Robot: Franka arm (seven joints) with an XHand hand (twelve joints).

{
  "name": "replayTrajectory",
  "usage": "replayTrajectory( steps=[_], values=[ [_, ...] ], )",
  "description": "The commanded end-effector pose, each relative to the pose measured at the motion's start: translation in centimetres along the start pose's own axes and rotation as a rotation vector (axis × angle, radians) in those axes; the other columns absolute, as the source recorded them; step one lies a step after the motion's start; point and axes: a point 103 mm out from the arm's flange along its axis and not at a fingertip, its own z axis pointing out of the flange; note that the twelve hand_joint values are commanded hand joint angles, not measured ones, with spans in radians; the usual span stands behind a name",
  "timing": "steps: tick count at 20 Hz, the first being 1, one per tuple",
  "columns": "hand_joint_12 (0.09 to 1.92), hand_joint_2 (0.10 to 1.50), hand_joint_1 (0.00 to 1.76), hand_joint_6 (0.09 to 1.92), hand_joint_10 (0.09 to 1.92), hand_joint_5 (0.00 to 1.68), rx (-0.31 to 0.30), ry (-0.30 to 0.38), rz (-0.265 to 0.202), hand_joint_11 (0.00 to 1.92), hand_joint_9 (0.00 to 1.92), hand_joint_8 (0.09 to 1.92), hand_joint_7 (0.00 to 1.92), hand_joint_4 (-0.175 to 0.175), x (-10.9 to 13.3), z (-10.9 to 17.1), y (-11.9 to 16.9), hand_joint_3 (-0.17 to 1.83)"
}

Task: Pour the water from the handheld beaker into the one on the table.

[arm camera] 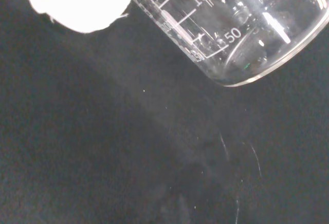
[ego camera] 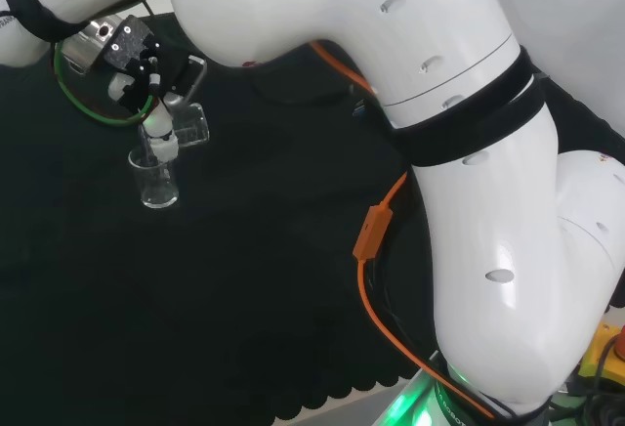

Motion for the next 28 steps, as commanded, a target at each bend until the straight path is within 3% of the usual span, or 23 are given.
replayTrajectory(
  steps=[1,28],
  values=[
    [0.91,1.07,1.30,0.59,0.73,1.24,0.024,-0.017,0.008,1.05,1.45,0.56,1.30,-0.175,0.23,-0.14,0.25,-0.17],
    [0.91,1.07,1.30,0.60,0.73,1.24,0.055,-0.042,0.021,1.05,1.45,0.56,1.30,-0.175,0.06,-0.22,-0.10,-0.17]
  ],
)
